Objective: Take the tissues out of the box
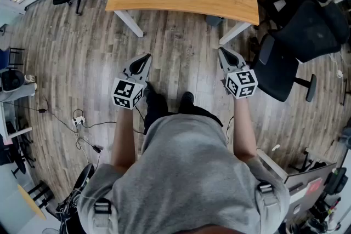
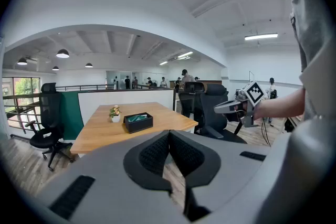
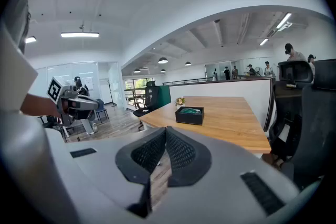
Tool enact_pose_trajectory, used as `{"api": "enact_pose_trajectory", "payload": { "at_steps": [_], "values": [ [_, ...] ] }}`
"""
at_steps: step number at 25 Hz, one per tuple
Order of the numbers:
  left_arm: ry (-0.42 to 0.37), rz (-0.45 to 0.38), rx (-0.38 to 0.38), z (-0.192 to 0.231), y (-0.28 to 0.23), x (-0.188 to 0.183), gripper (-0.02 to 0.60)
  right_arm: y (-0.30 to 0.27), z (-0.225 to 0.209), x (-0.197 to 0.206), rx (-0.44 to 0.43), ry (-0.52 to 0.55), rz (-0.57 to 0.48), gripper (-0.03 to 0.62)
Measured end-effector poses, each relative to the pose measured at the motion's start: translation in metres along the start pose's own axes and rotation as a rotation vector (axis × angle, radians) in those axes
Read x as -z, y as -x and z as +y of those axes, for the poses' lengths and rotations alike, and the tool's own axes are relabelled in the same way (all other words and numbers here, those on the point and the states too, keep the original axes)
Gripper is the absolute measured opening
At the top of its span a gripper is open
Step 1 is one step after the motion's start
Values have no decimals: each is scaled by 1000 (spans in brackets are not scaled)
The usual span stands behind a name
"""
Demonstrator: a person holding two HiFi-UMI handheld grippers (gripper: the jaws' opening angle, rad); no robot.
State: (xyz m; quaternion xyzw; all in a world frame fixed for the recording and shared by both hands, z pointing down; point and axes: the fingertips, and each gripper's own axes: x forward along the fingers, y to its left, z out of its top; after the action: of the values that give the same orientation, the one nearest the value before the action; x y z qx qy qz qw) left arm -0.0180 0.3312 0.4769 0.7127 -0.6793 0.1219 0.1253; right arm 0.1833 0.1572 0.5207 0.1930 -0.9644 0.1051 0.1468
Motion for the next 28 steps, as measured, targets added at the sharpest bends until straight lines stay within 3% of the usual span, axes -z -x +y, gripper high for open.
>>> {"api": "enact_pose_trajectory", "payload": {
  "at_steps": [11,28],
  "values": [
    [0,-13,-25,18,-5,-13,20,-14,-6,3,14,-23,18,5],
    [-12,-29,-2,6,-3,-22,21,-15,10,-13,-34,58,-16,6]
  ]
}}
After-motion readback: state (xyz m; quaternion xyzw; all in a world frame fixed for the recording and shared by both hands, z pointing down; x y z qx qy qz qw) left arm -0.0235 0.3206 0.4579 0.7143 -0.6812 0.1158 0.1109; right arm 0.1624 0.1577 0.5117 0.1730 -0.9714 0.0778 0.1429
